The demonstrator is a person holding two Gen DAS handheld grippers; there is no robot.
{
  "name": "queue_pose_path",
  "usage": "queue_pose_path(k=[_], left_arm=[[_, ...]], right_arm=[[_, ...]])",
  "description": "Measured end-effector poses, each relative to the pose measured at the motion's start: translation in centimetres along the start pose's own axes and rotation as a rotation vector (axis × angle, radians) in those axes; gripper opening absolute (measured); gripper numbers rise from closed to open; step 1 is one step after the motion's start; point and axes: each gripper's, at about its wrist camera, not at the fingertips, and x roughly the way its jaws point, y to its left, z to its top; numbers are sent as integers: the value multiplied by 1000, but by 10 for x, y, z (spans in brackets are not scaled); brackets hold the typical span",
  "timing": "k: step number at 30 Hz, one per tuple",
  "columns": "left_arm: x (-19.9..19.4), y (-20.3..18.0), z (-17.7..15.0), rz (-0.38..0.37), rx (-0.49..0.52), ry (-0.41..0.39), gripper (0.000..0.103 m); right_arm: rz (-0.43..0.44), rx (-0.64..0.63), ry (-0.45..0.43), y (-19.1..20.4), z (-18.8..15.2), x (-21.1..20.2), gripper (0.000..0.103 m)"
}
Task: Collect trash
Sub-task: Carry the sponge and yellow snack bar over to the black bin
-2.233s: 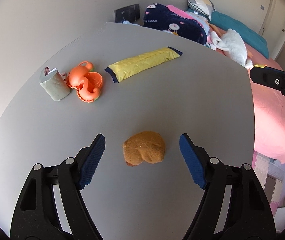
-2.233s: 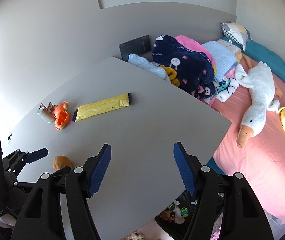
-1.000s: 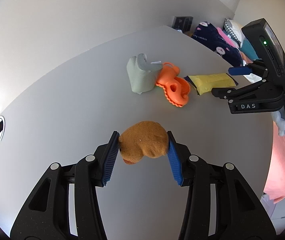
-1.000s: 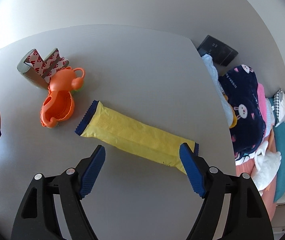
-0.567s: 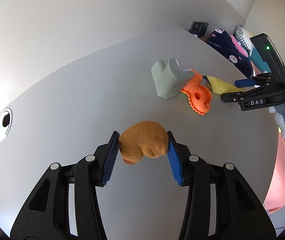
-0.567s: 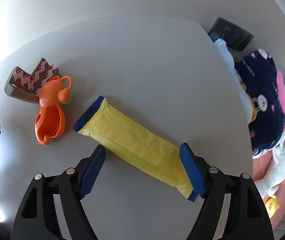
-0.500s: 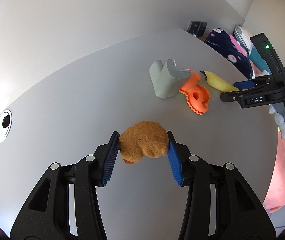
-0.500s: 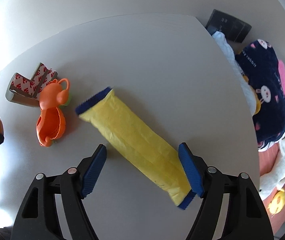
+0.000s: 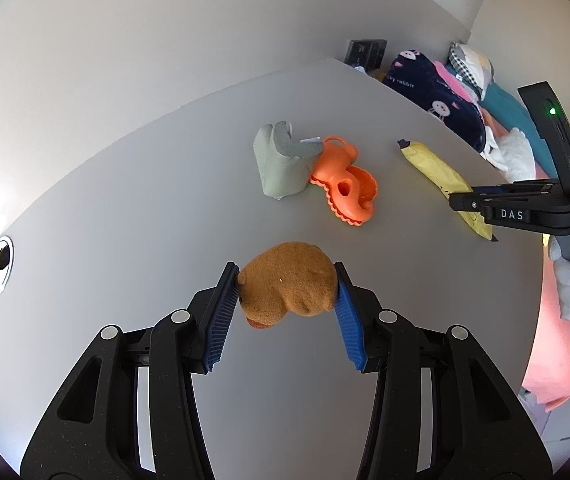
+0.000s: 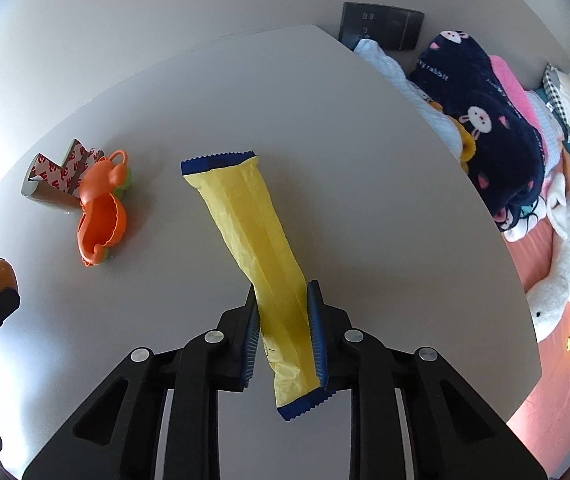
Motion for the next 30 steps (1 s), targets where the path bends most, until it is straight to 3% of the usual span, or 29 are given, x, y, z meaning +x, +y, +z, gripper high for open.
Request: queue_pose_path(k=[6, 30], left_arm=[[-4, -19, -1, -13, 36, -3, 46], [-30, -109, -13, -64, 209, -28, 46]], right_arm=[[4, 59, -35, -11, -26, -17, 18], [52, 208, -174, -53, -113, -96, 18]])
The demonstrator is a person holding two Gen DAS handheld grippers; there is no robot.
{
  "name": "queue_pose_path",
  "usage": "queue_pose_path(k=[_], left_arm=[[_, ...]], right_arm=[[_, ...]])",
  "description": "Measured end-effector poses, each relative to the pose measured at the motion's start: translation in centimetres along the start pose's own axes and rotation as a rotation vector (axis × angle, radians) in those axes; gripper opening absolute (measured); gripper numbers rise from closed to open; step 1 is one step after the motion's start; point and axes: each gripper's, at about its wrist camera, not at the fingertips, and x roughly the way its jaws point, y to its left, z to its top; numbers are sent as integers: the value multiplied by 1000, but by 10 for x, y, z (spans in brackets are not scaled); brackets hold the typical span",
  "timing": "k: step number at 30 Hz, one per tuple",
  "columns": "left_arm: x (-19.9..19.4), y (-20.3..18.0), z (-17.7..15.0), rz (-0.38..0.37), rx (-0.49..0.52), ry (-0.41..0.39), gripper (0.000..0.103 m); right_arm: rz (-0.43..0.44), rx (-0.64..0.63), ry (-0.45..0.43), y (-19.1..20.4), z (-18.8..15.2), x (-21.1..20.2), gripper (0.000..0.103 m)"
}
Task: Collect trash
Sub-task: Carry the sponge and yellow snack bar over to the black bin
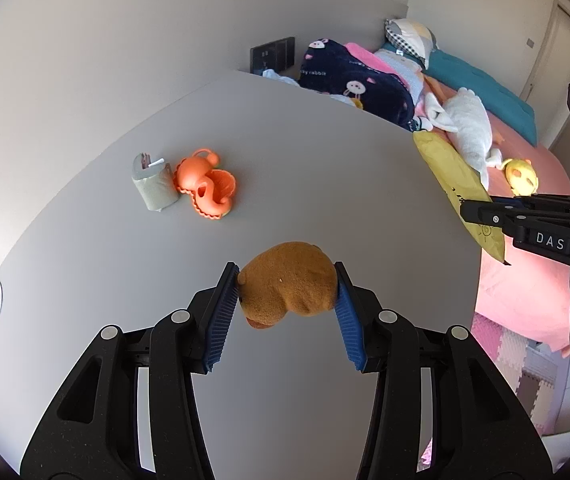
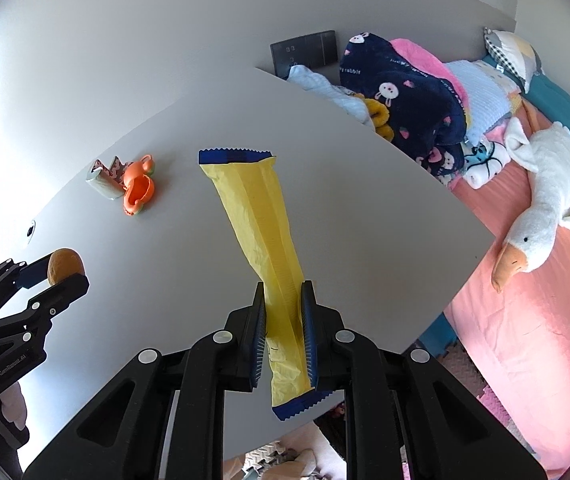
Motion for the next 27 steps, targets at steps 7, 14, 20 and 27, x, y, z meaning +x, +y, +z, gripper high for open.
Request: queue_pose_path(k=[7, 14, 20, 27], left_arm=[[-6, -30, 1, -28, 46, -19, 46], [-9, -58, 2, -58, 85, -30, 46], [-12, -84, 2, -86, 134, -36, 46], [-11, -112, 6, -113, 187, -35, 46]], right_arm=[[-11, 35, -28, -18, -18, -24, 18], [-30, 78, -50, -38, -36, -45, 18], [-53, 113, -57, -55, -51, -57, 18], [-80, 158, -78, -75, -67, -72, 18]])
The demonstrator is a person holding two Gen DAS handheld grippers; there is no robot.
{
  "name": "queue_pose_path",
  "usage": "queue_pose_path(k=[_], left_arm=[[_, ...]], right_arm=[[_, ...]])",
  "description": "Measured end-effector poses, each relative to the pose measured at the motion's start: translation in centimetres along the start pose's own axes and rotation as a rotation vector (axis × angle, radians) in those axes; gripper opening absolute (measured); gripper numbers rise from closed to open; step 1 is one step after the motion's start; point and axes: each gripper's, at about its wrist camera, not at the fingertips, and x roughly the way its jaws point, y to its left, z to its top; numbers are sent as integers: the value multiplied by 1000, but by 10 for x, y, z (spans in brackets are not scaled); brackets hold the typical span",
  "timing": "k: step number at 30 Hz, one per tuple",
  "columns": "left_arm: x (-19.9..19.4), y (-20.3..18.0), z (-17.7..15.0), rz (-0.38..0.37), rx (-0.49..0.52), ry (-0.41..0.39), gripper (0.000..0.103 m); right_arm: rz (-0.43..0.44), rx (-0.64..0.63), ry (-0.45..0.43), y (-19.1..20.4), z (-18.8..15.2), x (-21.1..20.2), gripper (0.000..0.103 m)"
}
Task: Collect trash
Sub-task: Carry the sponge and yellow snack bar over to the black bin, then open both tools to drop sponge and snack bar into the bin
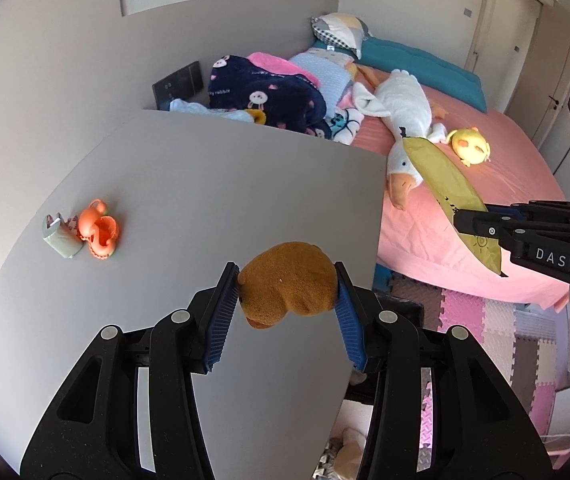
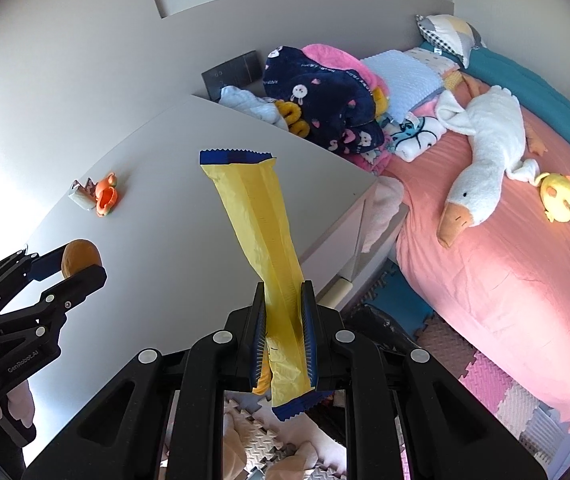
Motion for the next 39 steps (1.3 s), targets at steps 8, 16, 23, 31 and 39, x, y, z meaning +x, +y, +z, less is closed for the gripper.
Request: queue_pose_path(k=[8, 16, 23, 31, 39], left_arm=[[2, -35, 7, -42, 63, -2, 46], [3, -71, 10, -88, 122, -2, 46], [5, -103, 11, -127, 166, 0, 46], [8, -139, 12, -172, 223, 7, 46], [17, -173, 13, -219, 273, 29, 46]], right_arm=[[-23, 71, -17, -32, -17, -18, 18], [-48, 142, -46, -60, -33, -37, 18], [-72, 210, -70, -86, -45, -52, 18], [-96, 265, -87, -113, -57, -65, 18], [-114, 322, -97, -139, -62, -71, 18]])
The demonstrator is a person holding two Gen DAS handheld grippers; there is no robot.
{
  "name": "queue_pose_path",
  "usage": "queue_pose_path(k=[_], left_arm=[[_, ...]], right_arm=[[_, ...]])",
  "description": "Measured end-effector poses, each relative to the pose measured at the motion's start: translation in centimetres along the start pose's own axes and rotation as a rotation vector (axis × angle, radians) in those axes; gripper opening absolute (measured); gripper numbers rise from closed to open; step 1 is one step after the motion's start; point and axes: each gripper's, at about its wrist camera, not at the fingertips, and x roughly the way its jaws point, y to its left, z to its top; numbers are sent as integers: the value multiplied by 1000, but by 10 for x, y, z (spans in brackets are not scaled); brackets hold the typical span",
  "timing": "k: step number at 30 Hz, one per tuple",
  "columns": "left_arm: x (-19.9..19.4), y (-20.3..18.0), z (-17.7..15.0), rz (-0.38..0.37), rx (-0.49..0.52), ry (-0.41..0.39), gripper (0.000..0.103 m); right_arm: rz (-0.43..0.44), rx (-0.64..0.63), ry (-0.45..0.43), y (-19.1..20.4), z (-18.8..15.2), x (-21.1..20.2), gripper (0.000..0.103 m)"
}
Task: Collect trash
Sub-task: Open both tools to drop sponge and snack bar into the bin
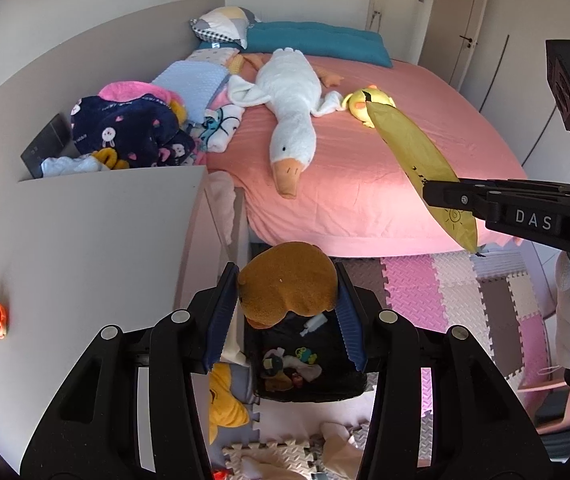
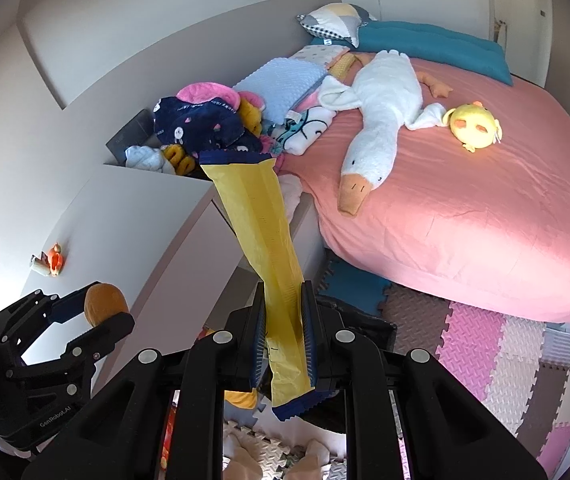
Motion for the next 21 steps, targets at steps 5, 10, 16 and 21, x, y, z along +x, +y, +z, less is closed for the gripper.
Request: queue_pose_path(k=[5, 10, 16, 21], left_arm=[[11, -14, 4, 36, 37, 9, 97], [17, -9, 5, 47, 24, 32, 97], [15, 1, 2, 62, 11, 35, 97], [13, 10, -3, 71, -1, 46, 97]], right_arm=[[-107, 27, -31, -7, 12, 0, 72], [-130, 36, -73, -13, 16, -5, 72], [-126, 35, -88, -15, 17, -9, 72], [-115, 25, -82, -6, 15, -6, 72]])
